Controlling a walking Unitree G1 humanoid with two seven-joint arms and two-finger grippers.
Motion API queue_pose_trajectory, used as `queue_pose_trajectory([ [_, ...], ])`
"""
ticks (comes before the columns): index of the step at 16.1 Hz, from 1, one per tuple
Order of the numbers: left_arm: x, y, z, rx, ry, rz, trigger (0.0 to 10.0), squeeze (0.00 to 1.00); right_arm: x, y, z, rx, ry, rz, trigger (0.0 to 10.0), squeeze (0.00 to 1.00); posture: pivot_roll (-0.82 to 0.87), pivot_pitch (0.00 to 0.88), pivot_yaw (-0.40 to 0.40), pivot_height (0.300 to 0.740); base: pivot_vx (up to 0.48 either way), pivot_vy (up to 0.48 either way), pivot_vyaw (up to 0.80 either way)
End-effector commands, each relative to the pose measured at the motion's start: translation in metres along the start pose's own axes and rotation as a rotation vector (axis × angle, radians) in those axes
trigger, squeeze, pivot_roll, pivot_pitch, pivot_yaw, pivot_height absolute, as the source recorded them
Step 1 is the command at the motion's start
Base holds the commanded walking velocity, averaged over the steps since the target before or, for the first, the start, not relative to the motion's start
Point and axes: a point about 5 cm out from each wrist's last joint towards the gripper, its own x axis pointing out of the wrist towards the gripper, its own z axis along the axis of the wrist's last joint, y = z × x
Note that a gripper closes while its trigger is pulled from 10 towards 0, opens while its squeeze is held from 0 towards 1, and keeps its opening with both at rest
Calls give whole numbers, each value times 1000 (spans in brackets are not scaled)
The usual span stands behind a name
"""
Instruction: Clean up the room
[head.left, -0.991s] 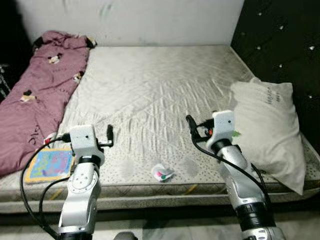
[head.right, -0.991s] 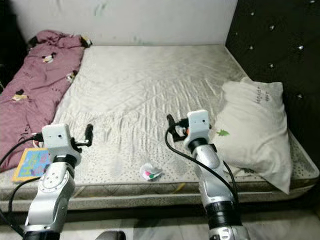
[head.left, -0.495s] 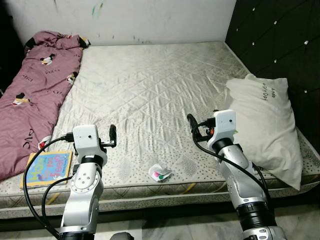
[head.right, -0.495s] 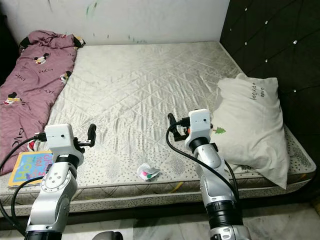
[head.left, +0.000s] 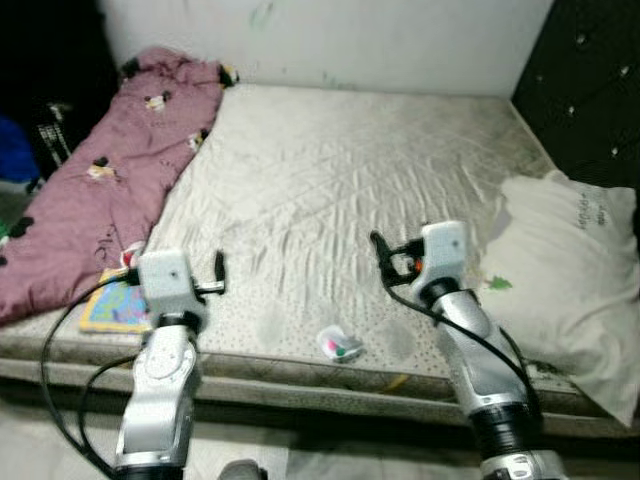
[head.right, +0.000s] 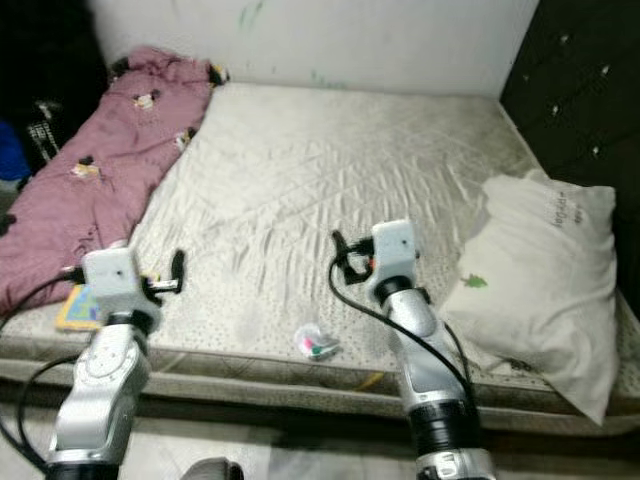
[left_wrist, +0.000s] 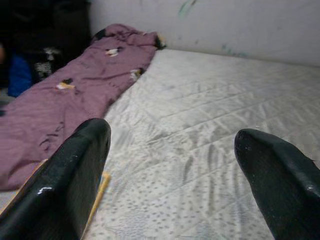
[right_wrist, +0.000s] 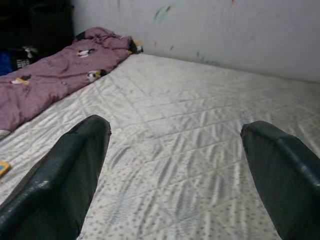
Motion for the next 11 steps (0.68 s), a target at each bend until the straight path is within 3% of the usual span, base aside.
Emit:
queue_pose_trajectory([
  [1, 1, -4, 1, -6, -1, -14, 10000, 0, 0, -6, 3, -4, -11, -13, 10000, 0, -4, 0, -26, 740, 0, 0, 0],
  [5, -1, -4, 0, -30, 1, -10, 10000, 0, 0, -9, 2, -1, -1, -33, 10000, 0, -8, 0, -21, 740, 0, 0, 0],
  [9, -2, -1, -1, -46, 8, 8, 10000, 0, -4, -10, 1, 13, -1, -45, 10000, 0, -9, 0, -16, 740, 0, 0, -800],
  [11, -3, -1, -2, -41, 15, -7, 10000, 0, -4, -9, 1, 21, -2, -46, 10000, 0, -10, 0, -14, 740, 0, 0, 0],
])
